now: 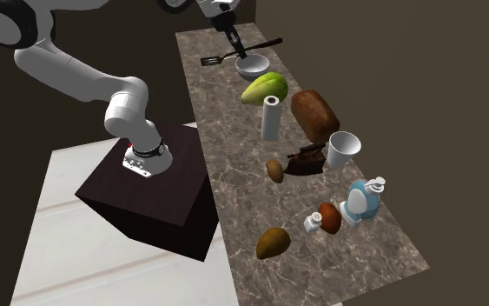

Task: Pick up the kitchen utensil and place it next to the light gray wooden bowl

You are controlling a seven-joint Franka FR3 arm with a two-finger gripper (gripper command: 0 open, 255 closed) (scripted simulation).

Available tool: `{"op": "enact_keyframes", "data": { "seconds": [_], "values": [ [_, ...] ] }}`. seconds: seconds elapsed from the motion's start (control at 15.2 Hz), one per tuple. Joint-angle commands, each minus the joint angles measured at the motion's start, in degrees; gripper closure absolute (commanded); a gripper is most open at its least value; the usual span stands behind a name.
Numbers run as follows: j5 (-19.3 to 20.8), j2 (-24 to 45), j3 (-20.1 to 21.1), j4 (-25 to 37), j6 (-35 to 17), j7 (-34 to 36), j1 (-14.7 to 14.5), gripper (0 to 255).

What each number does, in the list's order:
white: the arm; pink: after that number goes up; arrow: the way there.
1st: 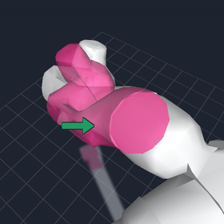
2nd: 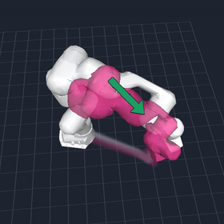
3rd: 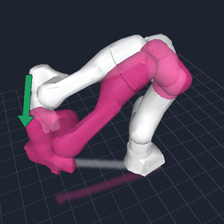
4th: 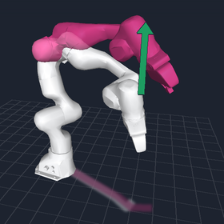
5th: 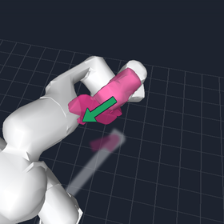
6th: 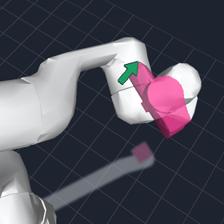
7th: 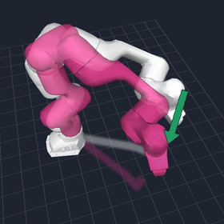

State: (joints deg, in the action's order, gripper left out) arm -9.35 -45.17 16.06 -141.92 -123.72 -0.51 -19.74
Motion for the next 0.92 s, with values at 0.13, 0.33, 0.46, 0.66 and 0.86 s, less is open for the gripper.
{"op": "enact_keyframes", "data": {
  "seconds": [0.13, 0.33, 0.46, 0.66, 0.86],
  "values": [
    [-1.5, -1.1, 5.5, 0.9, 1.5, 6.1, -1.6, 255],
    [-2.4, -1.3, 9.6, 2.2, 2.5, 10.4, -2.5, 255],
    [-3.0, -1.0, 12.3, 3.4, 3.1, 13.3, -3.0, 255],
    [-3.7, -0.3, 16.6, 5.6, 4.0, 17.6, -3.3, 255],
    [-4.2, -0.1, 18.2, 4.8, 2.8, 18.9, -3.5, 255]
  ]
}}
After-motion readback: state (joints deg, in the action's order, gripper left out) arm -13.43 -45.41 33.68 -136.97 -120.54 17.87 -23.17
